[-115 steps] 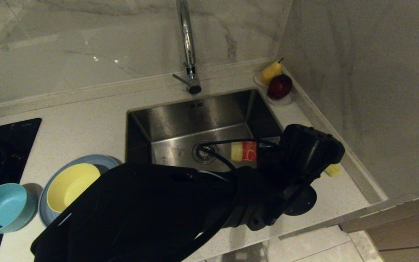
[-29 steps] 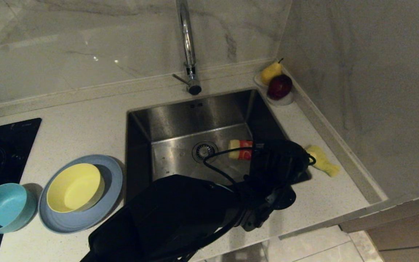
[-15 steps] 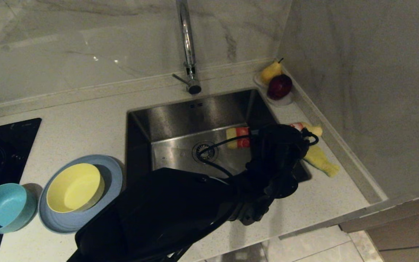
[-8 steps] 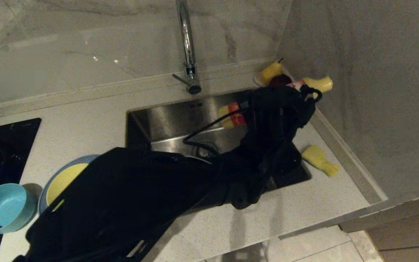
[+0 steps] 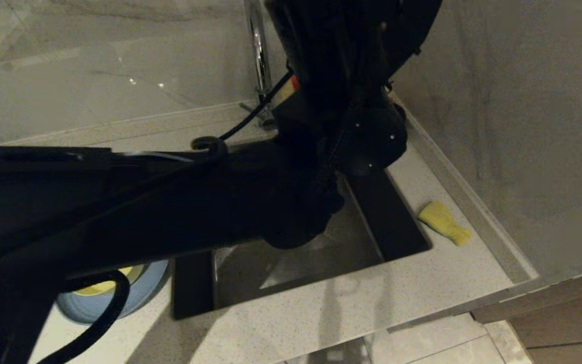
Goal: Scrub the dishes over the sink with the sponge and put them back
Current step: Place the dish soap on the table
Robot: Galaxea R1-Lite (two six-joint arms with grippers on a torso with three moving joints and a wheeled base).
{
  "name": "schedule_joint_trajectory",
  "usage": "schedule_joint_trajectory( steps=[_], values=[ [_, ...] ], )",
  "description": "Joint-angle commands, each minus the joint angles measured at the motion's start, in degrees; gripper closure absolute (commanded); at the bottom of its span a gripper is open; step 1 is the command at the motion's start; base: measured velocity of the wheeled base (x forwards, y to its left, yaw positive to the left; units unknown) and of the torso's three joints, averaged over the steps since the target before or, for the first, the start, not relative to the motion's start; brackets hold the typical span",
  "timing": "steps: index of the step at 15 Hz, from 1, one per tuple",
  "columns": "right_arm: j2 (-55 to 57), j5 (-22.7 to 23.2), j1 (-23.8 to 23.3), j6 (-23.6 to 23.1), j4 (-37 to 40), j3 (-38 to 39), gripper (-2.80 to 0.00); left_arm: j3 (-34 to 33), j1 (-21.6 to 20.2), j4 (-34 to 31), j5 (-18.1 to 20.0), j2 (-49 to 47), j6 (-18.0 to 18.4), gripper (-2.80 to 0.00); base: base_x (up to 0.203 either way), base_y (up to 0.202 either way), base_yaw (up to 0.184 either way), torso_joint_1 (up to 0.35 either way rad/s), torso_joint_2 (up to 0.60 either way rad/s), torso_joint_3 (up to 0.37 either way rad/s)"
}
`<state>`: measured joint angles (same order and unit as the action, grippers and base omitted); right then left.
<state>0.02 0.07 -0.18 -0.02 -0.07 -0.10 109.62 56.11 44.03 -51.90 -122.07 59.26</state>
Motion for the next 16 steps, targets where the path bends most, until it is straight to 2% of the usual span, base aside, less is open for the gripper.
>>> schedule_joint_trajectory(
  steps=[1, 4, 9, 11, 13, 16],
  values=[
    [-0.02, 0.02, 0.01, -0.06, -0.01, 0.01, 0.0, -0.02, -0.04, 0.15, 1.24, 4.12, -3.97, 0.0, 0.0, 0.0, 0.0, 0.0, 0.0, 0.0],
    [-0.02, 0.02, 0.01, 0.02, -0.01, 0.01, 0.0, -0.01, -0.31, -0.38, 1.65, 8.54, -8.63, 0.0, 0.0, 0.0, 0.0, 0.0, 0.0, 0.0],
    [-0.02, 0.02, 0.01, -0.06, -0.01, 0.01, 0.0, -0.1, -0.46, -3.72, 4.76, 17.02, -12.52, 0.0, 0.0, 0.0, 0.0, 0.0, 0.0, 0.0],
    [-0.02, 0.02, 0.01, -0.06, -0.01, 0.01, 0.0, -0.1, -3.77, -9.62, 4.81, 20.46, -20.18, 0.0, 0.0, 0.0, 0.0, 0.0, 0.0, 0.0],
    [-0.02, 0.02, 0.01, 0.0, -0.01, 0.01, 0.0, -0.1, -6.61, -15.33, 5.61, 23.77, -25.71, 0.0, 0.0, 0.0, 0.0, 0.0, 0.0, 0.0],
    [-0.02, 0.02, 0.01, 0.02, -0.01, 0.01, 0.0, -0.11, -13.29, -23.94, 11.29, 29.28, -30.91, 0.0, 0.0, 0.0, 0.0, 0.0, 0.0, 0.0]
  ],
)
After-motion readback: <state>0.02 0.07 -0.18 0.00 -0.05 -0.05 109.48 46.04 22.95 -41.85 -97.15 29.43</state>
